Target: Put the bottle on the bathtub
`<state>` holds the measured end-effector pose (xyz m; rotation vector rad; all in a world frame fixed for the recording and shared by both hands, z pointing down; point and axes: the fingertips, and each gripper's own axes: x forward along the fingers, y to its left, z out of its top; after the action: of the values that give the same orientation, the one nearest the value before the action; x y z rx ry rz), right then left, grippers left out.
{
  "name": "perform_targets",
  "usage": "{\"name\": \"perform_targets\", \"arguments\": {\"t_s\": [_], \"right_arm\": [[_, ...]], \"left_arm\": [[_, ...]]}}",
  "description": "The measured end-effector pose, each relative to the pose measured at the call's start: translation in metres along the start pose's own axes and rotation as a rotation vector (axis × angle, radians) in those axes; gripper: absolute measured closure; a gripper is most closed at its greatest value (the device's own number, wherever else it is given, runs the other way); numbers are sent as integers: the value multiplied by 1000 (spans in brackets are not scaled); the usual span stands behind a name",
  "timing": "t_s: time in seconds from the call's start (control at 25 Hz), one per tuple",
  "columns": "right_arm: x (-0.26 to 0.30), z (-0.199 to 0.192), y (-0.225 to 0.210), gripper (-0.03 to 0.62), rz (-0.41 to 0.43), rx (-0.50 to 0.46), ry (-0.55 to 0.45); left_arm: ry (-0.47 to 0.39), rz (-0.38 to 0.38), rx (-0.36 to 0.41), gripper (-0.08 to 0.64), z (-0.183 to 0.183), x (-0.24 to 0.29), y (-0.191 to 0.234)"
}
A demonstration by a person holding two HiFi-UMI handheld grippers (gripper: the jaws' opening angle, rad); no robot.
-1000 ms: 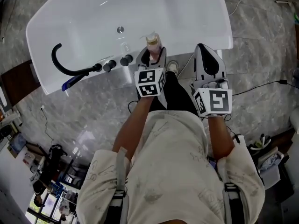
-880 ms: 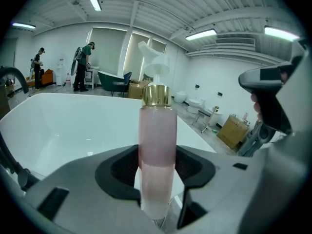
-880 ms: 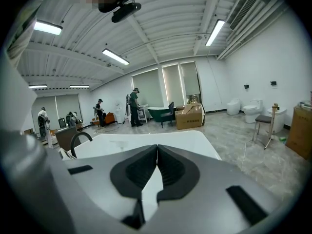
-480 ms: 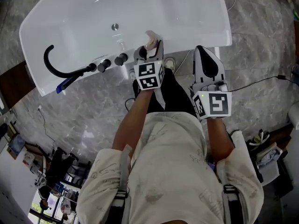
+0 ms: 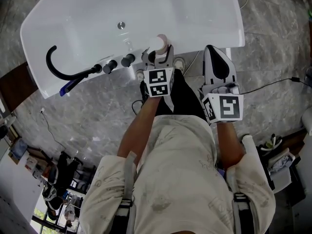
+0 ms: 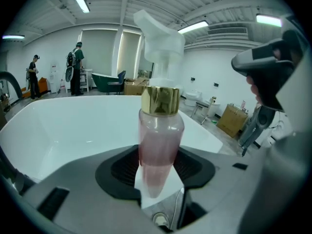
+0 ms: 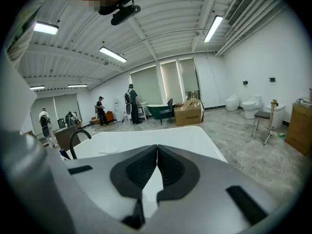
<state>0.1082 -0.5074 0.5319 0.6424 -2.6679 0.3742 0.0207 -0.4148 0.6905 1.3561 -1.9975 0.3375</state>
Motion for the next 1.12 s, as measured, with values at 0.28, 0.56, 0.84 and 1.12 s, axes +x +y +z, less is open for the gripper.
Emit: {"name": "perform_targets", "arguments": {"t_s": [0.28, 0.56, 0.84, 1.12], "right_arm": [[4, 1, 6, 603, 10, -2, -6], [6, 3, 9, 603, 14, -6, -6], [6, 3, 12, 603, 17, -10, -7], [4, 2, 10, 603, 13, -7, -9]], "left_arm": [[22, -22, 64, 345, -14, -10, -10], [37, -42, 113, 345, -20, -17, -17], [22, -74, 198, 345, -23, -16, -23], [-6, -61, 199, 335, -21, -19, -22]]}}
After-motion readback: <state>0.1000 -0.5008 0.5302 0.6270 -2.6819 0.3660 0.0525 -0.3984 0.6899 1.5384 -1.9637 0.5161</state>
